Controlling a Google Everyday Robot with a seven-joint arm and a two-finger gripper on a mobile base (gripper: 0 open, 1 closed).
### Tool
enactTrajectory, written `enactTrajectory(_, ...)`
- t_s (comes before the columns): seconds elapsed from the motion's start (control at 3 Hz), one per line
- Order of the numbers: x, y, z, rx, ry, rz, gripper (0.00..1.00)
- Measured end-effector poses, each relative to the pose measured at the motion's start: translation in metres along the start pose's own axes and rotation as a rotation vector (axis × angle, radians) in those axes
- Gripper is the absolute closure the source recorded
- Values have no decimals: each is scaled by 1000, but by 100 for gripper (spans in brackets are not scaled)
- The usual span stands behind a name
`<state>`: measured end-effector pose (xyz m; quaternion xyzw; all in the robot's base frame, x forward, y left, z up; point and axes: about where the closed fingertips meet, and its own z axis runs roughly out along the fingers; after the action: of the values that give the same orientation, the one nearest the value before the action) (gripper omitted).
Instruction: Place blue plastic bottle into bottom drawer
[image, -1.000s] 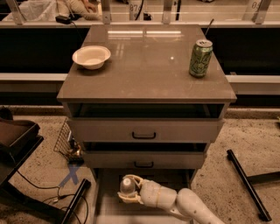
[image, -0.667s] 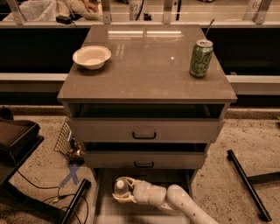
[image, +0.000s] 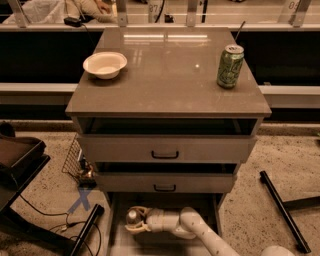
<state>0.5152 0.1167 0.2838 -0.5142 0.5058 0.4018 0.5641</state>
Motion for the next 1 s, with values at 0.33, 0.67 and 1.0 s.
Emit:
enactTrajectory(0.33, 2, -8, -6, 22, 11, -2, 100)
enactTrajectory(0.67, 5, -3, 2, 9, -6, 22, 100)
enactTrajectory(1.0, 13, 4, 17, -8, -64, 59, 100)
